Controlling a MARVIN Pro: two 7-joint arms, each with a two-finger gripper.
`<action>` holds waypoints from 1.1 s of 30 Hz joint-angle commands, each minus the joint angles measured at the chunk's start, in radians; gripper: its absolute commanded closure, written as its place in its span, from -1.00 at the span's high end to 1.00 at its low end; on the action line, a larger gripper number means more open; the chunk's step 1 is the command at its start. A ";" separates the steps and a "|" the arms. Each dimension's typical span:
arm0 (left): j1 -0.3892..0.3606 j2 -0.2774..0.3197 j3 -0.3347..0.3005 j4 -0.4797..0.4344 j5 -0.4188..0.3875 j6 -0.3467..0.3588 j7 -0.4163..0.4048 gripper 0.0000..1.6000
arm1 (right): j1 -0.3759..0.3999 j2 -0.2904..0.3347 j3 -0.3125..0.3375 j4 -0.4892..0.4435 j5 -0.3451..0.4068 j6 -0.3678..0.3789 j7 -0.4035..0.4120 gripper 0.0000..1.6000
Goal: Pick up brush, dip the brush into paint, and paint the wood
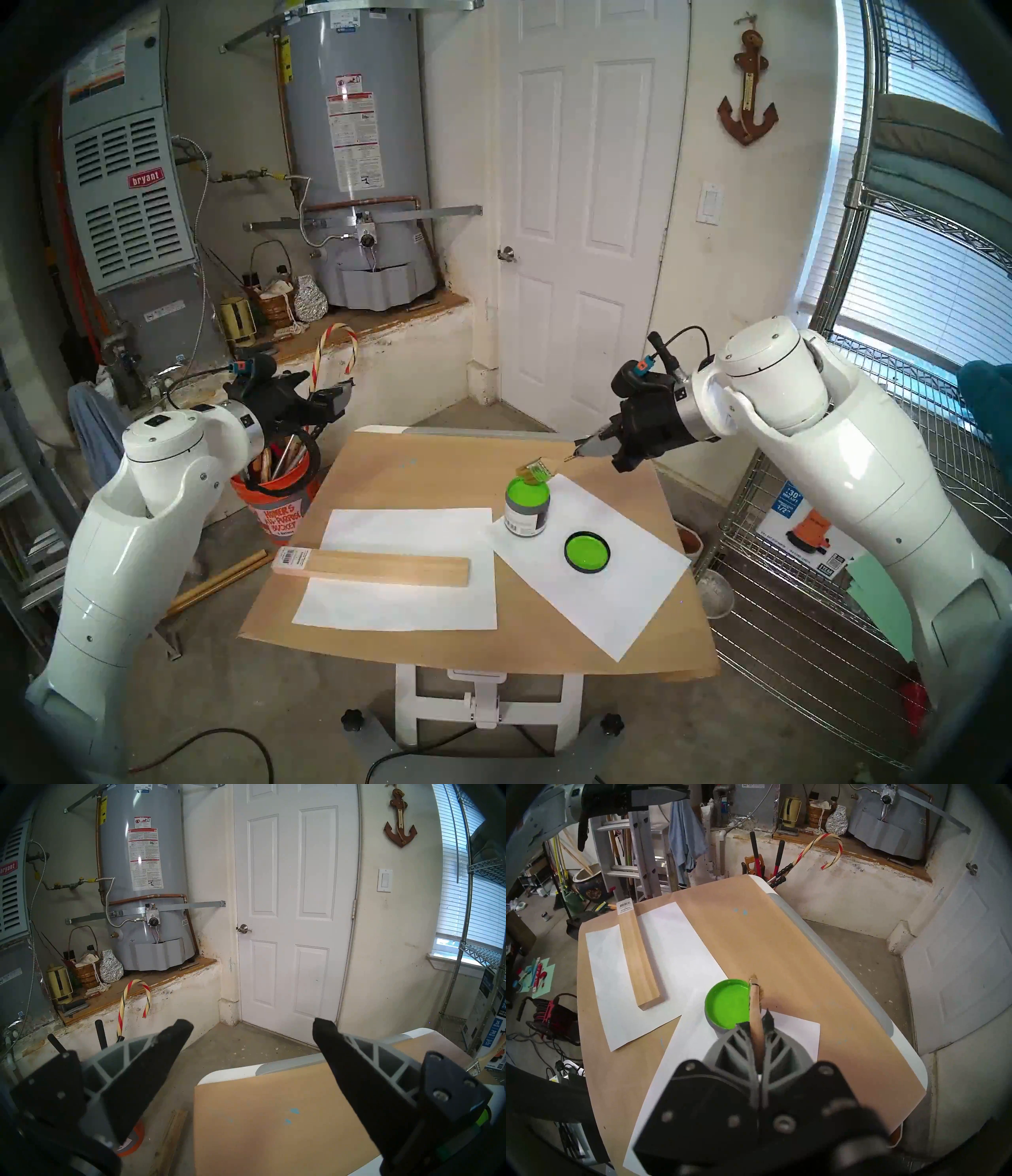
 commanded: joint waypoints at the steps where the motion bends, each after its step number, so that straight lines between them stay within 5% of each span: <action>1: -0.009 0.002 -0.009 -0.017 -0.002 -0.003 0.000 1.00 | -0.003 0.000 0.040 -0.009 0.028 -0.012 -0.002 -1.00; 21: -0.009 0.002 -0.009 -0.017 -0.002 -0.003 0.000 1.00 | -0.074 0.084 0.103 -0.055 0.064 -0.015 0.040 -1.00; 33: -0.009 0.002 -0.009 -0.017 -0.002 -0.003 0.000 1.00 | -0.067 0.051 0.074 -0.063 0.032 -0.017 0.015 -1.00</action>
